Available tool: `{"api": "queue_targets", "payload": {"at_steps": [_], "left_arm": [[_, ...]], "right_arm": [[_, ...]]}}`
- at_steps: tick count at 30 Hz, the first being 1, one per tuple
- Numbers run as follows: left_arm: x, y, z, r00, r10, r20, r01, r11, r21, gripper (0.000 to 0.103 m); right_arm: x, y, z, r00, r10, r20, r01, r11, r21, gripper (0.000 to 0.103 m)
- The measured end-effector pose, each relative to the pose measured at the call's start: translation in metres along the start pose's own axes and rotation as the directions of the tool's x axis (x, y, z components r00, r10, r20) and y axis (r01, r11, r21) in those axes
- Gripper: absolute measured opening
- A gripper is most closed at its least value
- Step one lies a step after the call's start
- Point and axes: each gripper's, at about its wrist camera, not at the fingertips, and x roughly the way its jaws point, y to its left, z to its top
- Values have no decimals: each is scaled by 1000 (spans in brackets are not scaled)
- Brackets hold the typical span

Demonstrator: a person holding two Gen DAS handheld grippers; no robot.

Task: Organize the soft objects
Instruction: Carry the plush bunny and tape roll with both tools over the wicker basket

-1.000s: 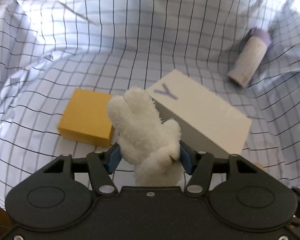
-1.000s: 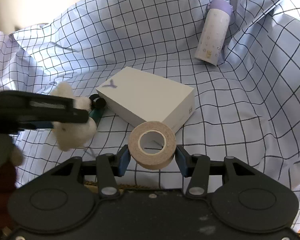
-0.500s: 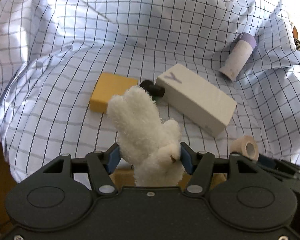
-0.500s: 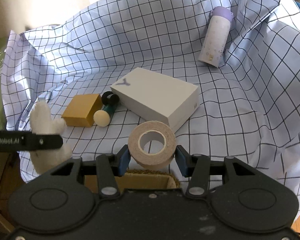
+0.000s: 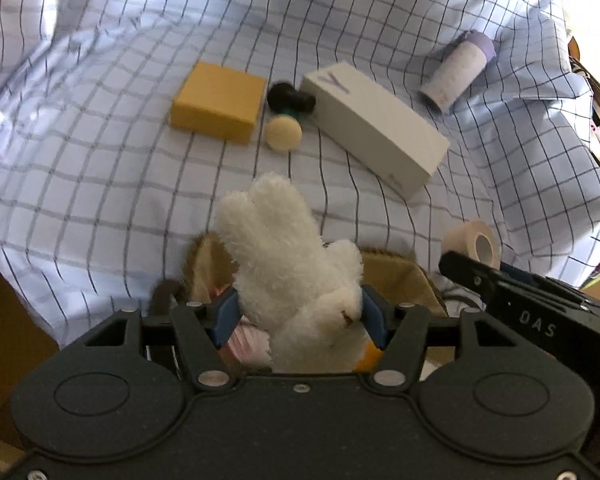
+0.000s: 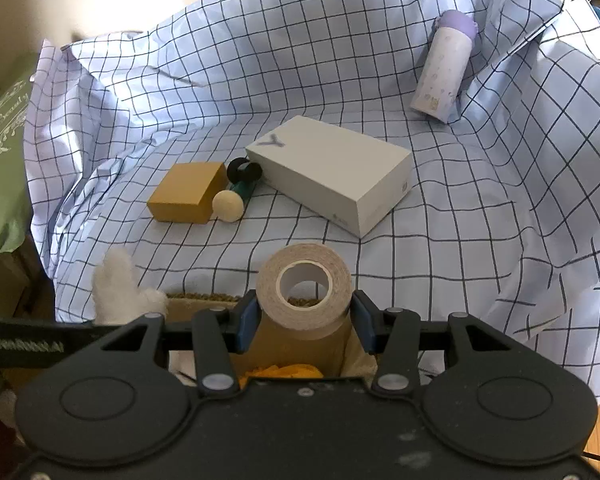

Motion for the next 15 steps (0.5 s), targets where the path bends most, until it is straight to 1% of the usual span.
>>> {"api": "queue_targets", "payload": {"at_steps": [9, 12, 15], "left_arm": [[9, -1, -17, 998, -28, -55, 26, 999, -37, 60], [5, -1, -21, 998, -35, -57, 32, 999, -44, 60], [0, -1, -24, 998, -23, -55, 21, 999, -35, 61]], "right_arm": [[-5, 1, -11, 999, 18, -48, -19, 1000, -15, 48], [-4, 0, -15, 998, 17, -65, -19, 1000, -21, 48], [-1, 0, -18, 996, 19, -82, -21, 1000, -23, 48]]}}
